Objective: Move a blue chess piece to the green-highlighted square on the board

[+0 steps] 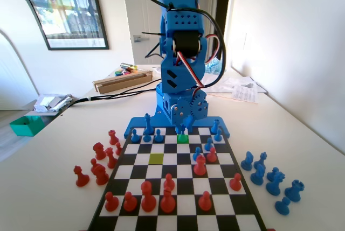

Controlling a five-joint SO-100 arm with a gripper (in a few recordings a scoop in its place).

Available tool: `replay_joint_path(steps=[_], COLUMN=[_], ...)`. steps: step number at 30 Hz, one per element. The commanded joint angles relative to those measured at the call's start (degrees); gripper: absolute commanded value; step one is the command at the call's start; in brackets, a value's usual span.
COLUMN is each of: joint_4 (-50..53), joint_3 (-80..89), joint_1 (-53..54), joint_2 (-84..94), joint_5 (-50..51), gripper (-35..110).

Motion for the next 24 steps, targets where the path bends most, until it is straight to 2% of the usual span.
replay_joint_path(steps=[1,15,24], joint_4=[1.67,21.36,31.99], joint_3=[-2.99,-25.14,-36.30], joint_1=[0.18,2.20,5.45], joint_2=[3.60,3.96,12.48], joint_5=[-0.70,1.85,6.86], gripper=[12,10,5])
